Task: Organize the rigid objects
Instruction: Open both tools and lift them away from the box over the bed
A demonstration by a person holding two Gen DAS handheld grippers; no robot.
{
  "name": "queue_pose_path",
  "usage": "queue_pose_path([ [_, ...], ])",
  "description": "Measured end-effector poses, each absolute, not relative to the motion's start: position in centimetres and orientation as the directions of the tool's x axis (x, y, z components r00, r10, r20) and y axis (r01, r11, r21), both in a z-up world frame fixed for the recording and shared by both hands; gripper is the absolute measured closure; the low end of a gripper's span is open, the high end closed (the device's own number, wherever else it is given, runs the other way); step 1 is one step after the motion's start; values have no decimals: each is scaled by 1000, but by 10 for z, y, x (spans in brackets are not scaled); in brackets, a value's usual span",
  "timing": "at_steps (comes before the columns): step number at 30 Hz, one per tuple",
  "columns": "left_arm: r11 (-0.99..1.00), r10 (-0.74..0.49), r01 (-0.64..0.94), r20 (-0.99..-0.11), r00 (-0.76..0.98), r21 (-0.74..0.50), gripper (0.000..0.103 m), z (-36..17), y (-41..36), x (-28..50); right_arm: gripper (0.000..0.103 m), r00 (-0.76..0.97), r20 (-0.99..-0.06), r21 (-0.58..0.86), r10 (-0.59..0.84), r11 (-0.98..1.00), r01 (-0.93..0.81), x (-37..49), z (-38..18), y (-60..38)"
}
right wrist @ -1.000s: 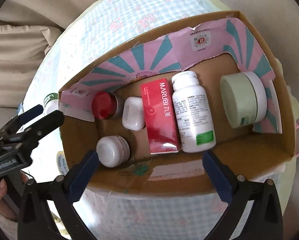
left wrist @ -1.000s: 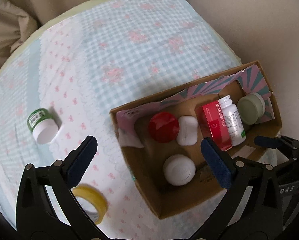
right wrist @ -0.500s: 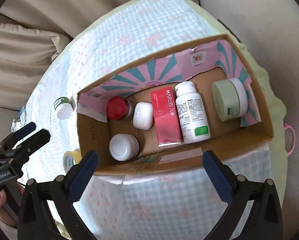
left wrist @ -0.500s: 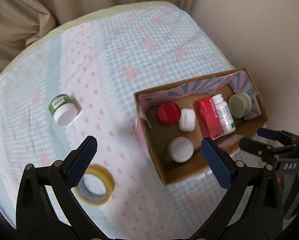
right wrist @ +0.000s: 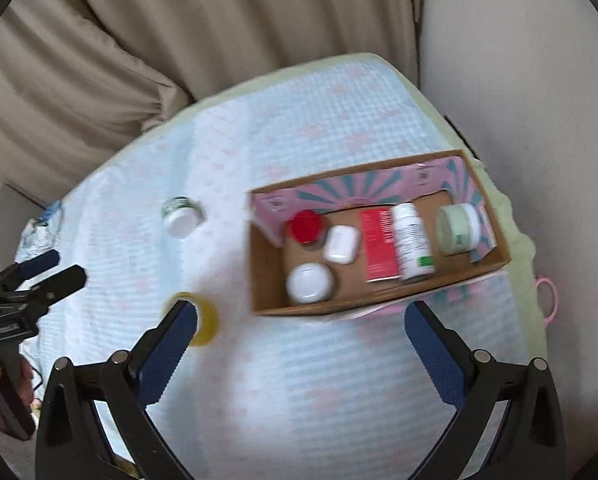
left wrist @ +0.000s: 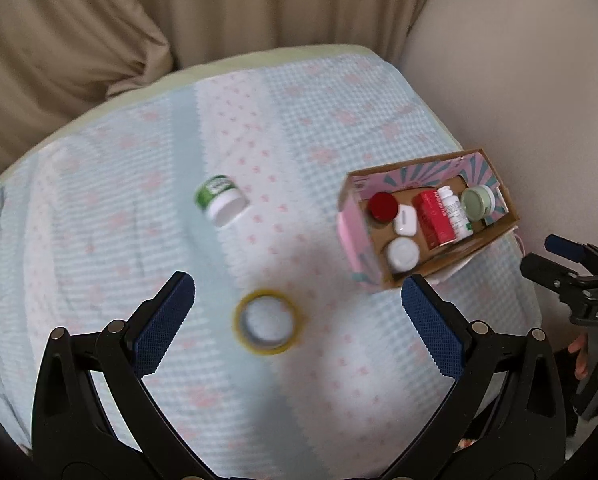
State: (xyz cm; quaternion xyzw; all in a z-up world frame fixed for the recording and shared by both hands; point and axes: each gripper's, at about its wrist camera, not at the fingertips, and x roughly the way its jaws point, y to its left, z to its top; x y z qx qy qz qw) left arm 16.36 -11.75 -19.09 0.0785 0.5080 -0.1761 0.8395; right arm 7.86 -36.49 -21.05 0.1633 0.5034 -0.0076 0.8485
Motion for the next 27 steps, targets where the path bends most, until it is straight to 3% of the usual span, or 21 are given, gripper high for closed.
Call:
queue_pose_path([
  [12, 923, -256, 378, -858, 446, -79, 0, -167, 20, 152, 0, 494, -861, 227, 123, 961, 156, 62, -198, -226],
  [16, 912, -278, 401, -849, 450, -86, 0, -167, 53, 163, 0, 483, -874, 153, 53, 974, 168, 62, -198, -186],
  [21, 894, -292, 442, -848, 443, -77, 0, -179, 75, 186, 0, 427, -904, 68, -31, 974, 217, 67, -212, -148],
  [27, 860, -290, 509, -861, 417, -43, 0, -212, 73, 225, 0, 410, -912, 79, -28, 967, 242, 69, -243, -121],
])
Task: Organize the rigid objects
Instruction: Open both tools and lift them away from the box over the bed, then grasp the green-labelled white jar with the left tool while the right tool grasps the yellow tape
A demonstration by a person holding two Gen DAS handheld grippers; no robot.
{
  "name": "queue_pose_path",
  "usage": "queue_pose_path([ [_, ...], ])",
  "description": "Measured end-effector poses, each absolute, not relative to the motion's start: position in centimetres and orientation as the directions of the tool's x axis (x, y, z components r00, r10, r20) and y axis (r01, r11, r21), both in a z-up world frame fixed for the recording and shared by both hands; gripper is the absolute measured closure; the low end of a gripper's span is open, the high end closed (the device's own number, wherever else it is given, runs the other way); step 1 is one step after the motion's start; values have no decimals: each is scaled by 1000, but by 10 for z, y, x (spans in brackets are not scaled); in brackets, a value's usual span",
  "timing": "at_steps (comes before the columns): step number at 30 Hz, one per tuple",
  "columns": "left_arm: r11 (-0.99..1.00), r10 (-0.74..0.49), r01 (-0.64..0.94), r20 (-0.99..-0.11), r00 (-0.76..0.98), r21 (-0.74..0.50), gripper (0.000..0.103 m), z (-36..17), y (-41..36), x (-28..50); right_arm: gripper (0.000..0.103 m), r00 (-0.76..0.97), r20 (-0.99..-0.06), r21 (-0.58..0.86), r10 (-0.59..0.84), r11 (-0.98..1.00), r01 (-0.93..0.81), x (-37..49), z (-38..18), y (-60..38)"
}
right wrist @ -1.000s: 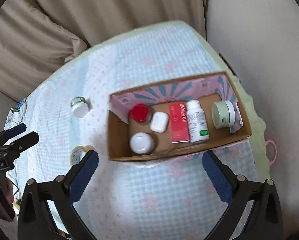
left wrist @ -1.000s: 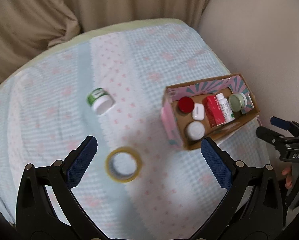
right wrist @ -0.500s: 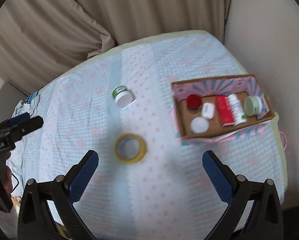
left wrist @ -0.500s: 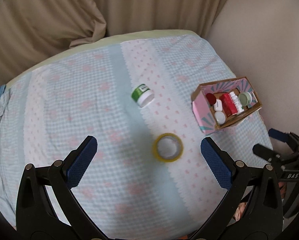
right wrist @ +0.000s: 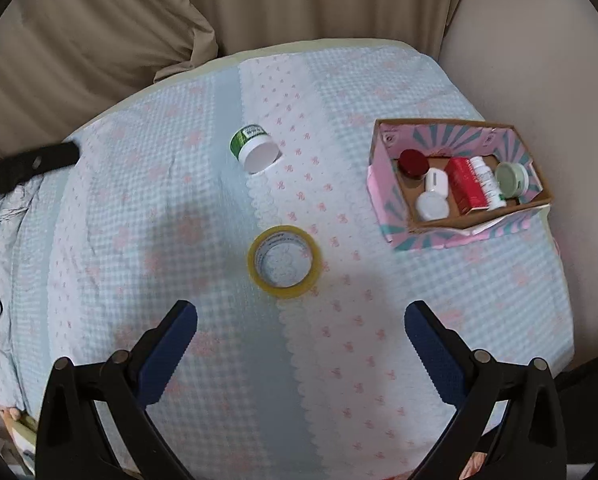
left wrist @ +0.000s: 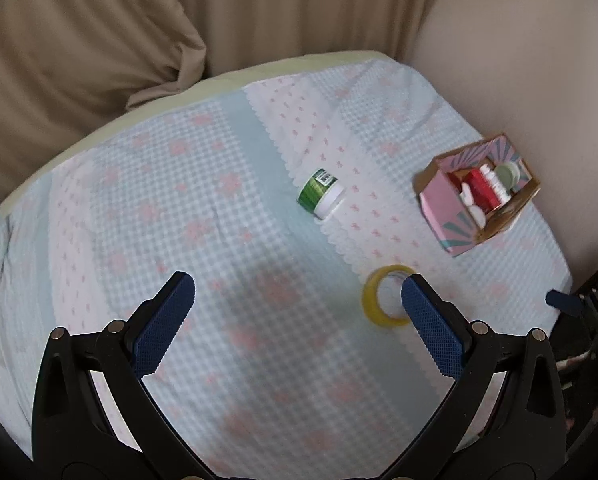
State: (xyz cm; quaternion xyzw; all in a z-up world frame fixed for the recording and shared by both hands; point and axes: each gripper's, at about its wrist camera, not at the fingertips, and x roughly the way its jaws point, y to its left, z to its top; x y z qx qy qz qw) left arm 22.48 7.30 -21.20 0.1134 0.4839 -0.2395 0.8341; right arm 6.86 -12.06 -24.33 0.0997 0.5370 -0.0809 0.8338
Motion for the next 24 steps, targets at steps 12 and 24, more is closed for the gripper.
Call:
queue_pose_path([
  [12, 778, -270, 628, -903, 336, 1, 0, -318, 9, 305, 0, 398, -917, 152, 14, 936, 318, 97, -347, -105],
  [24, 690, -274, 723, -915, 297, 28, 0, -412, -63, 364, 0, 402, -915, 122, -36, 925, 360, 144, -433, -108],
])
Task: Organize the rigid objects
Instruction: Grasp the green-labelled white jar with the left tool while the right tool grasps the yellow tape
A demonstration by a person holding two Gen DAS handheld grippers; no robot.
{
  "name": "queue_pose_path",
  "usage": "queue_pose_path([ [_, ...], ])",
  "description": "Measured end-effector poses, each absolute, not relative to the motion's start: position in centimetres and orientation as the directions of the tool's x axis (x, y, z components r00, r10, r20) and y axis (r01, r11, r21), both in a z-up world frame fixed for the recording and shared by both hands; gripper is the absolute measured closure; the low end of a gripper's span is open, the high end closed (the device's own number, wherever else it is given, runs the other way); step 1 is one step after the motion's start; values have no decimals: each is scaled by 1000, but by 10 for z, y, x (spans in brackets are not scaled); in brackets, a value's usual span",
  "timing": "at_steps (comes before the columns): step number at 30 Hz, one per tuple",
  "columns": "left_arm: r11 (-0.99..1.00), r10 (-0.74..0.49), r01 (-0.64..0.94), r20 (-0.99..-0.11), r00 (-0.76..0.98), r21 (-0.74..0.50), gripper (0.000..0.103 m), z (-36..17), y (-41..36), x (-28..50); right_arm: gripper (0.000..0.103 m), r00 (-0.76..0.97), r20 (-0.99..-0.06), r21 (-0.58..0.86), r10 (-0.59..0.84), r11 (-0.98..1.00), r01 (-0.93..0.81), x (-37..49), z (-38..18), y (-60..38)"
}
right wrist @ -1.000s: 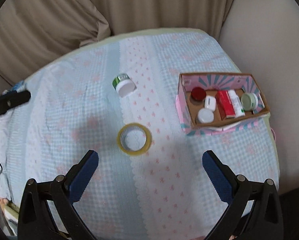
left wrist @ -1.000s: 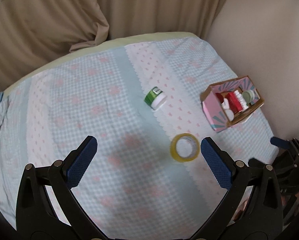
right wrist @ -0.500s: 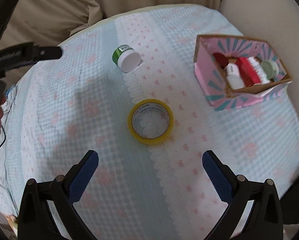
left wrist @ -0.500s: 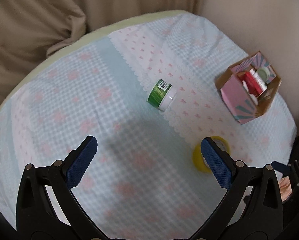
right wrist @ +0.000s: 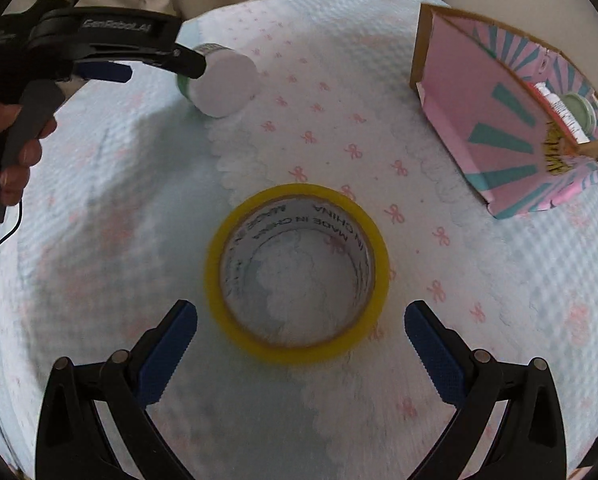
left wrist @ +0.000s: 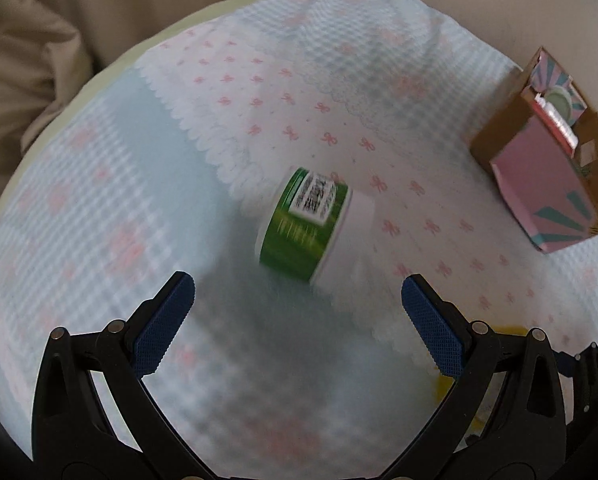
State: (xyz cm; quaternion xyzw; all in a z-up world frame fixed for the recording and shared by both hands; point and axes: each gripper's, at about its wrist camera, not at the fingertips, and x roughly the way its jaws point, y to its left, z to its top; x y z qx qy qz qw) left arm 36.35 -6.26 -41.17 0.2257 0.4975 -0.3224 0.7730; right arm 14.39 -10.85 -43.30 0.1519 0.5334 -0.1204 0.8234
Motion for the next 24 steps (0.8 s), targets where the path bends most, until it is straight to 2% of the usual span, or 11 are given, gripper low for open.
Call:
queue_pose_path([
  [2, 679, -279, 733, -916, 288, 24, 2, -420, -70, 370, 0, 401, -916, 135, -23, 923, 360, 149, -440, -111],
  [8, 656, -296, 755, -919, 260, 2, 21, -438, -86, 382, 0, 393, -919, 122, -14, 939, 320, 162, -450, -110],
  [11, 640, -277, 768, -925, 261, 25, 39, -444, -93, 384, 6, 397, -918, 107, -20, 949, 297, 166, -449, -110],
  [24, 682, -299, 731, -914, 274, -4, 43, -431, -79, 377, 7, 395, -919, 127, 4, 950, 285, 170, -444, -113],
])
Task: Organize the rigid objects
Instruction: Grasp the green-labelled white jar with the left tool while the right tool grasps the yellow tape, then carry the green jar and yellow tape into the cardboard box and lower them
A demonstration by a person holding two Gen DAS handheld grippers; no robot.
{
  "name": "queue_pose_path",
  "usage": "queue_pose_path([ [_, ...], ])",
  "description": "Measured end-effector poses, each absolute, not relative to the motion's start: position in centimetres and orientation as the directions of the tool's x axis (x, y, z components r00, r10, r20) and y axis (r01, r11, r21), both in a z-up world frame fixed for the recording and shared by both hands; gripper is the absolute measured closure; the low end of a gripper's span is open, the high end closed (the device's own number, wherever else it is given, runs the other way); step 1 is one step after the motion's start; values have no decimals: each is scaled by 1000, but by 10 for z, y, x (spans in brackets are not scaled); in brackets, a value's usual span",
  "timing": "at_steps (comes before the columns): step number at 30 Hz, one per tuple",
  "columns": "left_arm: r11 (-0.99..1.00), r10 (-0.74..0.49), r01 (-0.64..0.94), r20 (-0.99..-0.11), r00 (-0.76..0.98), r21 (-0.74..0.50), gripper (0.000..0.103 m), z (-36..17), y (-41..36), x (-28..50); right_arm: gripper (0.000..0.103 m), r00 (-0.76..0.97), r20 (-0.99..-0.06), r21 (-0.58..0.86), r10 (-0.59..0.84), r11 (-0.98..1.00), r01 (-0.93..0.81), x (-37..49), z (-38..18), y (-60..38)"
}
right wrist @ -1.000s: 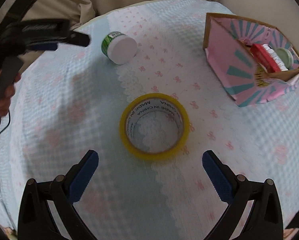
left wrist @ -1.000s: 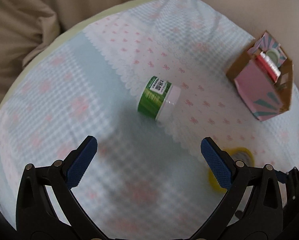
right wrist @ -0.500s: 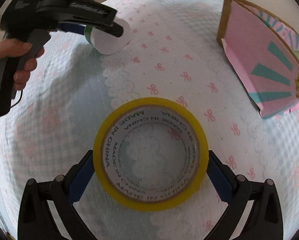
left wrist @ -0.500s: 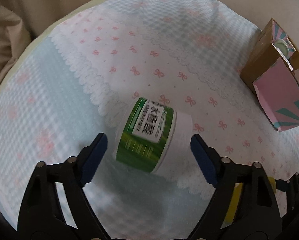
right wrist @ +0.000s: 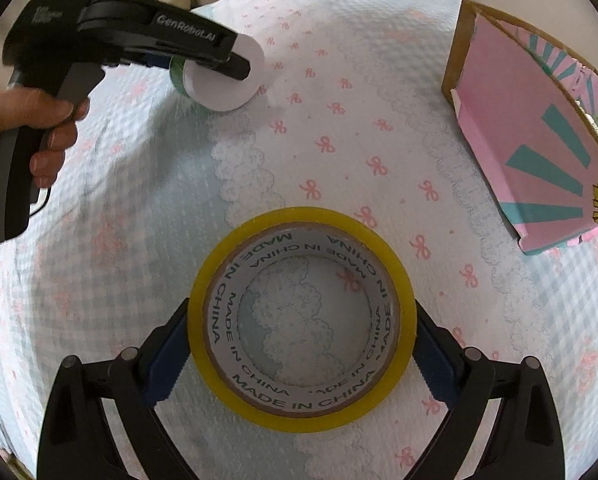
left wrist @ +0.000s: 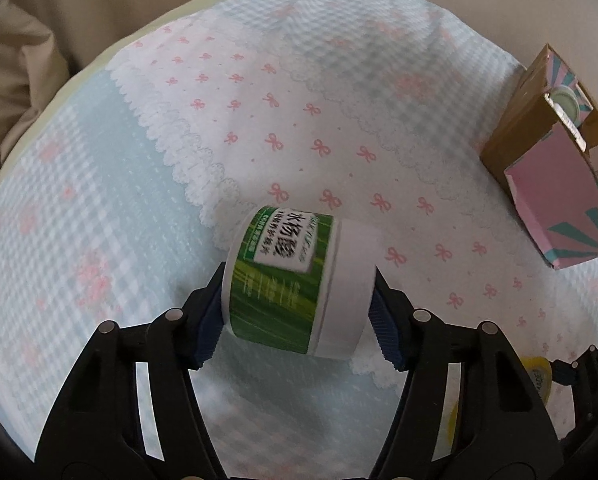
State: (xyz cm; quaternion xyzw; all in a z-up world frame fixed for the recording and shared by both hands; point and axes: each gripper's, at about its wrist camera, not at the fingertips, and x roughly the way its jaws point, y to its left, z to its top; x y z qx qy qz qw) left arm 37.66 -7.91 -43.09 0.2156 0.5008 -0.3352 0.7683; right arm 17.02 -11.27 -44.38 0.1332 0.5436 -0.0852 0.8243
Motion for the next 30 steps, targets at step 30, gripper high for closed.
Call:
queue_pose_path([
  [30, 741, -439, 656, -845, 306, -147, 47, -211, -82, 194, 7, 473, -877, 136, -82, 903, 408, 46, -219, -220],
])
